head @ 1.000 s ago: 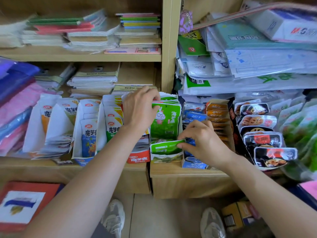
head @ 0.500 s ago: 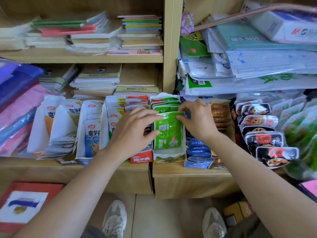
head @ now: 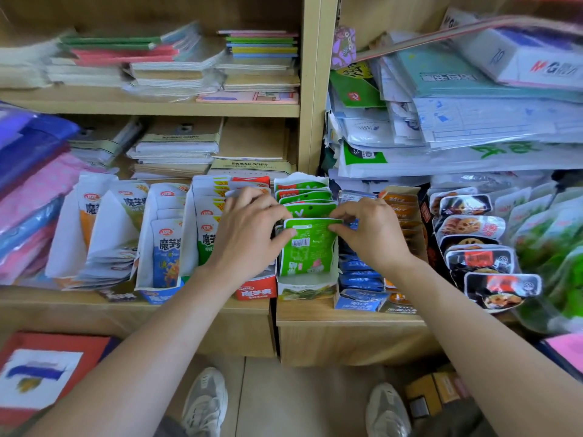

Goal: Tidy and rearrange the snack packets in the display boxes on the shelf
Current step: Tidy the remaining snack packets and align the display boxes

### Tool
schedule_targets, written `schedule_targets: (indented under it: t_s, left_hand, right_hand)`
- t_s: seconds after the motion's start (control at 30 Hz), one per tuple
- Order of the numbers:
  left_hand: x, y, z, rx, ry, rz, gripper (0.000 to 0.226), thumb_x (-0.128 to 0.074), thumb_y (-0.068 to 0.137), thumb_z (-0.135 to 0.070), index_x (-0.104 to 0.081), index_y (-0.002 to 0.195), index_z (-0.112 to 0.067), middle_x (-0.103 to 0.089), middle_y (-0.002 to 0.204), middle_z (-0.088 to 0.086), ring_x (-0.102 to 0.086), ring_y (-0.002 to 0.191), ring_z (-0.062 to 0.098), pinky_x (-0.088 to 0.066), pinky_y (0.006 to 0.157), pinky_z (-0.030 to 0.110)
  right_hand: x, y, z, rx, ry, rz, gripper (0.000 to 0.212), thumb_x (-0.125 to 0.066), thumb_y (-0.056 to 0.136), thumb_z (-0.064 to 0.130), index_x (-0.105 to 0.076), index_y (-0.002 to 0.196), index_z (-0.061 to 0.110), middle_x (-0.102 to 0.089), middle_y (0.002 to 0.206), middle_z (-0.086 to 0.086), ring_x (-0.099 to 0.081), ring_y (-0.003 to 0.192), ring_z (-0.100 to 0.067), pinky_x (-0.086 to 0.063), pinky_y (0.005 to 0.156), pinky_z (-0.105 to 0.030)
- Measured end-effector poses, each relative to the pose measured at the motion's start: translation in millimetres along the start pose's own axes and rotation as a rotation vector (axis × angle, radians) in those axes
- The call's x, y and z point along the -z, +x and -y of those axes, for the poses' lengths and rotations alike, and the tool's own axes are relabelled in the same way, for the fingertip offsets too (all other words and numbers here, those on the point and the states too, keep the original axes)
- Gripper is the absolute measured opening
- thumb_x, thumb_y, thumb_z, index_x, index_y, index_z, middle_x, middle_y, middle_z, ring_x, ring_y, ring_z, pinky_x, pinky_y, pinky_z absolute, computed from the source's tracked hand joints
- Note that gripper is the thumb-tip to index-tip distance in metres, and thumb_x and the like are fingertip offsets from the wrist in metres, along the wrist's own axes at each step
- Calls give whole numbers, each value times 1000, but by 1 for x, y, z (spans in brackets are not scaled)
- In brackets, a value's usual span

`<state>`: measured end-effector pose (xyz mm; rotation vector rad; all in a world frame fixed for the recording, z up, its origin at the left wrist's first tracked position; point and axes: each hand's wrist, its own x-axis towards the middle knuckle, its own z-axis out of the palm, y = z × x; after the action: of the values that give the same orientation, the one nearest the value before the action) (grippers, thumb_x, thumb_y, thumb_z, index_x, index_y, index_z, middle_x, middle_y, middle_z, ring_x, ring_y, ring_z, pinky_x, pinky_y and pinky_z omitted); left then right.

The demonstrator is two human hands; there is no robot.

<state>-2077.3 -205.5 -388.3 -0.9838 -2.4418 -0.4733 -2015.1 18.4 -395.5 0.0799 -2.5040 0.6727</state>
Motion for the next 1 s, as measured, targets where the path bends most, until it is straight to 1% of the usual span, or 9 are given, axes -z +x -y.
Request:
schedule_targets:
  t_s: [0.07, 0.17, 0.27, 0.43, 0.63, 0.73, 0.8, 0.9, 1.0]
  left_hand:
    - [1, 3, 2, 28, -50, -26, 23, -77, 81, -42, -74, 94, -23, -70, 86, -10, -53, 101, 22, -41, 89, 44]
    - [4, 5, 5, 70, -148, -7, 19, -85, 75, -32, -76, 89, -24, -68, 71, -18, -51, 99, 15, -41, 88, 39]
    - [5, 6, 9, 118, -178, 2, 9, -84, 77, -29, -78, 84, -28, -63, 64, -20, -48, 101, 9, -39, 80, 32]
    - [2, 9, 7, 165, -158, -34, 7, -80, 81, -31, -76, 86, -30, -68, 68, -20, -47, 98, 7, -37, 70, 27]
    - [4, 11, 2, 172, -153, -68, 7, -78, 84, -28, -79, 90, -30, -57, 69, -21, -53, 97, 11, -40, 63, 29]
    - [5, 11, 1, 164, -136, -66, 6, -78, 84, -29, -79, 89, -31, -53, 74, -16, -57, 96, 12, -45, 62, 31]
    - [3, 12, 2, 184, -138, -58, 5, -76, 86, -32, -77, 90, -32, -58, 79, -12, -57, 97, 10, -45, 62, 31]
    - [3, 14, 6, 197, -167, -41, 4, -70, 90, -34, -73, 92, -34, -63, 79, -13, -55, 99, 7, -50, 65, 35]
    - [4, 14, 7, 180, -227, -30, 4, -72, 89, -29, -74, 92, -31, -57, 81, -14, -58, 96, 11, -52, 68, 38]
  right_hand:
    - [6, -1, 0, -38, 52, -27, 12, -81, 81, 16, -78, 92, 14, -68, 74, 1, -62, 70, -16, -48, 68, -26]
    - [9, -2, -2, -123, 124, -71, 8, -78, 84, 13, -76, 90, 10, -66, 73, 1, -58, 67, -13, -43, 62, -15]
    - [10, 0, -4, -176, 136, -127, 7, -75, 87, 14, -72, 91, 10, -65, 73, -1, -58, 67, -15, -46, 63, -20]
    - [27, 9, -3, -214, 178, -285, 6, -66, 92, 13, -60, 91, 16, -62, 74, -5, -55, 66, -20, -46, 63, -33]
    - [52, 12, -9, -272, 275, -387, 5, -63, 93, 14, -58, 93, 12, -58, 73, 10, -60, 63, -11, -45, 59, -22]
    - [55, 7, -14, -291, 324, -311, 6, -62, 94, 13, -56, 93, 10, -60, 73, 0, -65, 59, -19, -49, 54, -28]
    - [52, 3, -13, -274, 365, -200, 7, -63, 94, 10, -56, 93, 9, -63, 77, -7, -67, 57, -19, -49, 52, -25]
    - [40, -1, -5, -171, 261, -106, 8, -69, 90, 7, -61, 90, 9, -64, 78, -5, -62, 66, -12, -45, 58, -13]
    - [23, -6, 3, -56, 141, -35, 10, -73, 85, 7, -65, 87, 12, -63, 77, -1, -58, 68, -12, -45, 62, -19]
